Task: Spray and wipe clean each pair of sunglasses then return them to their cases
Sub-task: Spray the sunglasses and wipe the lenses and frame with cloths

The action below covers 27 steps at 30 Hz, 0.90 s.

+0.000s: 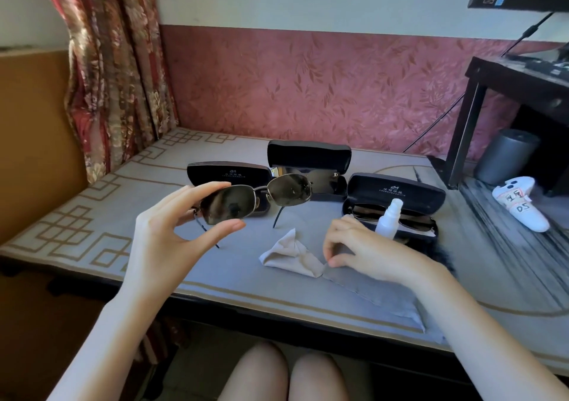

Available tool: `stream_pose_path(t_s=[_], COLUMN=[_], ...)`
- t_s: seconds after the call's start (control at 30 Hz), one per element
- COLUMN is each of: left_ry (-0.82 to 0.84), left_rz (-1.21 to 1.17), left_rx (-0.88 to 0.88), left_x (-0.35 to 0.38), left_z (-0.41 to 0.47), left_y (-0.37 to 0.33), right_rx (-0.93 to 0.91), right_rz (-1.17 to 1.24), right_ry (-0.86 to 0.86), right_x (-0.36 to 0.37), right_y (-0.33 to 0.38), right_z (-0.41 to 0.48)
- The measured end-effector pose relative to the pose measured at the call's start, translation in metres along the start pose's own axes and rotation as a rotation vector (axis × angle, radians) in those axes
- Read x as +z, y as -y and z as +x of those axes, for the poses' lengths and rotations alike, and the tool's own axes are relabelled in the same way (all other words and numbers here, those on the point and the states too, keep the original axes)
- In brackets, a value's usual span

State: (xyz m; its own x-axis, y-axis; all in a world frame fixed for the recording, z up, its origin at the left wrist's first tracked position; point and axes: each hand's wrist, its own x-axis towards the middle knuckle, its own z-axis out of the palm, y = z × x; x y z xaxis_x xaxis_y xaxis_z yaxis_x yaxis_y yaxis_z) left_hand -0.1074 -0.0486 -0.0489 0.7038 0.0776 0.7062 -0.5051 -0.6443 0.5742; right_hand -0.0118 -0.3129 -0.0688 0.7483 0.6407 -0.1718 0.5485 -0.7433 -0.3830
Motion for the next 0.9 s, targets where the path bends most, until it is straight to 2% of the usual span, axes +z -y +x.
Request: stream_pose_path(t_s=[0.17, 0.3, 0.43, 0.57, 0.63, 0.77, 0.9], left_ry=[-0.001, -0.001, 0.007, 0.018, 0.022, 0.010, 0.003], left_rz=[-0.030, -0.040, -0.050, -0.048, -0.048, -0.071, -0.097], left_rx=[-0.006, -0.016, -0.017, -0.009, -0.007, -0.013, -0.030], left_x=[-0.005, -0.007, -0.008, -0.009, -0.010, -0.012, -0.013], left_z=[0.001, 0.000, 0.000, 0.001, 0.001, 0.002, 0.001], left_y=[0.004, 0.007, 0.009, 0.011, 0.011, 0.013, 0.017], right_rx=[0.026, 0.051, -0.001, -0.117, -0.219, -0.357, -0.456], right_rz=[0.079, 0.134, 0.153, 0.290, 0.384, 0.453, 0.516], right_ry=[-0.018, -0.264, -0.378, -0.654, -0.730, -0.651, -0.478], right_x=[-0.003, -0.020, -0.057, -0.081, -0.086, -0.079, -0.069], right_y=[0.005, 0.015, 0.031, 0.055, 0.071, 0.088, 0.084], right_z=[-0.002, -0.004, 0.007, 0.024, 0.028, 0.019, -0.001])
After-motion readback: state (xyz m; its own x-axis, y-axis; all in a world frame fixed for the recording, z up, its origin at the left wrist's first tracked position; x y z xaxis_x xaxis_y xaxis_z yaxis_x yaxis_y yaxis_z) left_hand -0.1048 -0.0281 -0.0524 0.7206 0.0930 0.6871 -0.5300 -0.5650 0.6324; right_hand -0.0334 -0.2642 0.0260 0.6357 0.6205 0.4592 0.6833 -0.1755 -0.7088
